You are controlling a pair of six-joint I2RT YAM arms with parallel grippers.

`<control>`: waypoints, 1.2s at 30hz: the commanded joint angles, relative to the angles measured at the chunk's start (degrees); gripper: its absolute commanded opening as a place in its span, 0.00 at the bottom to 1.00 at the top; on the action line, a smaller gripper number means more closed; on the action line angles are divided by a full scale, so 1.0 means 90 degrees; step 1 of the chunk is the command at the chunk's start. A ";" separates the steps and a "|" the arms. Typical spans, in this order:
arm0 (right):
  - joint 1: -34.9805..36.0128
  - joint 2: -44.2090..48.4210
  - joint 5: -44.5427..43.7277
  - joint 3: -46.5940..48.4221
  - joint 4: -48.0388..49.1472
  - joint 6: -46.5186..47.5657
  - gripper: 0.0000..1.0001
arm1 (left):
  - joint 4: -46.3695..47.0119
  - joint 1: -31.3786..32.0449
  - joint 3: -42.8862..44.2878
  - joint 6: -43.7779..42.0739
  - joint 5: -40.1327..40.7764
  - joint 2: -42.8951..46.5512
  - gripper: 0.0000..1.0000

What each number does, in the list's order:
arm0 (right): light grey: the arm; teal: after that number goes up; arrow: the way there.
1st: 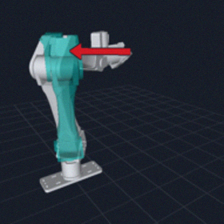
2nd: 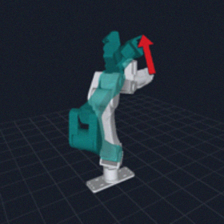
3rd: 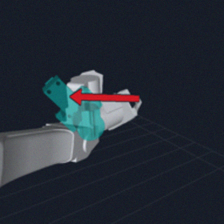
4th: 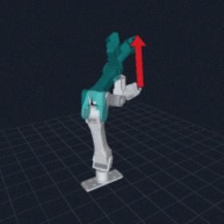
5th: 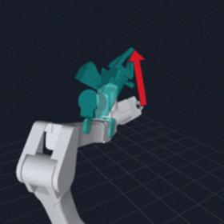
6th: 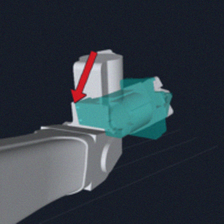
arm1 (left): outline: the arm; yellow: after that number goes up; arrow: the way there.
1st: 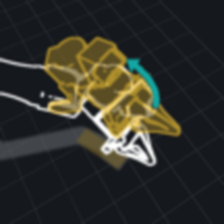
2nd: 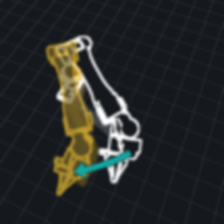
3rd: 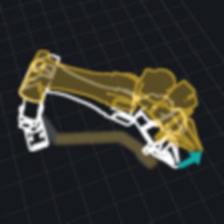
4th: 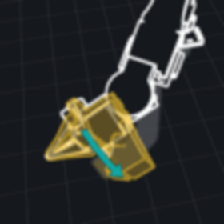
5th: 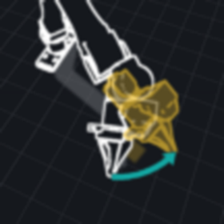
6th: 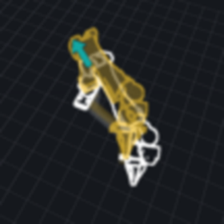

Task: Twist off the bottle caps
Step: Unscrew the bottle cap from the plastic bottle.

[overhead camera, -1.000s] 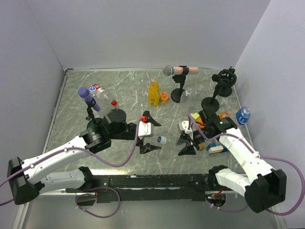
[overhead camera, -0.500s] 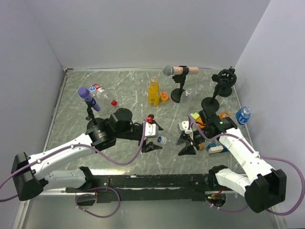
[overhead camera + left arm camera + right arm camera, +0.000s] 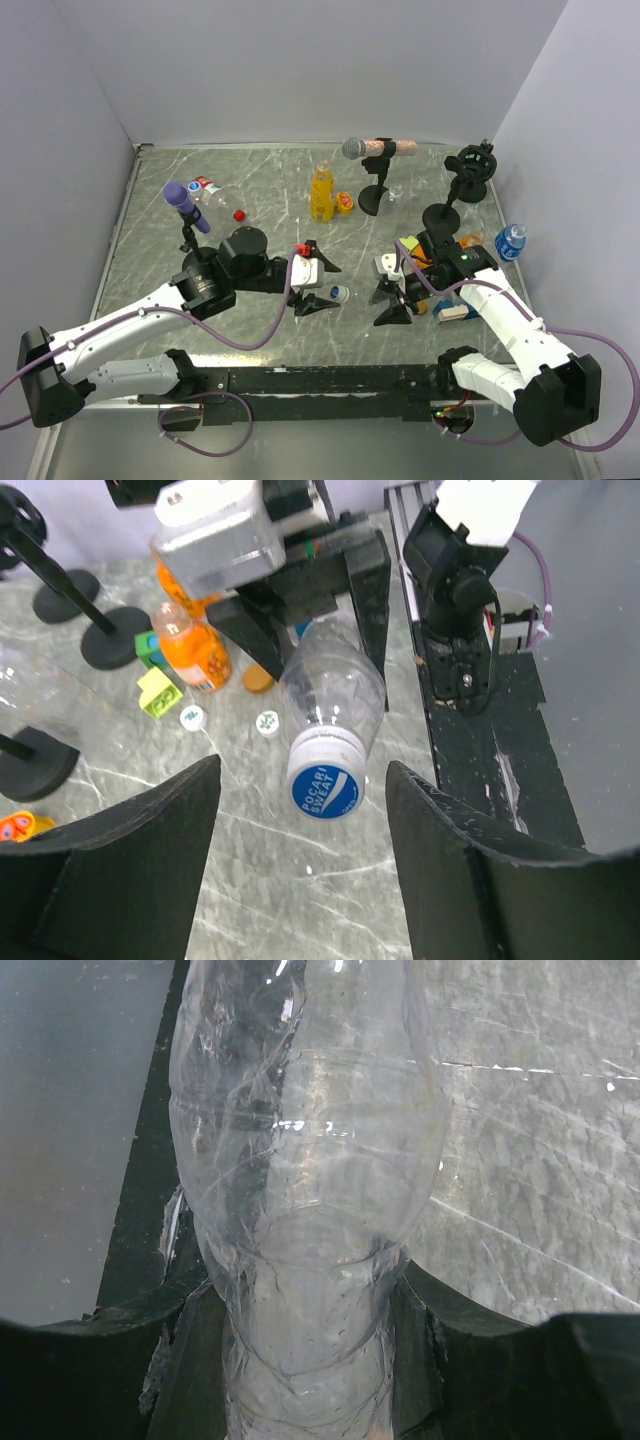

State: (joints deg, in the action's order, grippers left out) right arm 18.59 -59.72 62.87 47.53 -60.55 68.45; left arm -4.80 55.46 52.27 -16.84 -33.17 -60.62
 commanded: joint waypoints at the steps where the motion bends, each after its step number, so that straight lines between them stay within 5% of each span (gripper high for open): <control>1: -0.0005 0.0093 0.0270 -0.0017 0.0166 0.0149 0.31 | 0.0338 -0.0020 -0.0056 0.0045 -0.0104 0.0105 0.69; 26: -0.0015 0.0064 0.0260 -0.0007 0.0136 0.0120 0.30 | 0.0416 -0.0030 -0.0144 0.0250 -0.0250 0.0036 0.52; 28: -0.0005 0.0054 0.0260 0.0002 0.0136 0.0129 0.30 | 0.0445 -0.0030 -0.0173 0.0289 -0.0279 0.0046 0.43; 32: -0.0005 0.0073 0.0251 -0.0007 0.0146 0.0100 0.31 | 0.0445 -0.0039 -0.0183 0.0532 -0.0280 0.0007 0.07; 36: -0.0005 0.0044 0.0241 0.0002 0.0156 0.0061 0.30 | 0.0697 -0.0039 -0.0173 0.1934 -0.0076 0.0007 0.01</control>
State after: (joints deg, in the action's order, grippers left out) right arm 18.46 -59.72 62.83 47.53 -60.27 67.81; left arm -3.64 55.22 50.59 -11.29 -34.54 -60.60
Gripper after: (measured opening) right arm 0.553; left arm 0.262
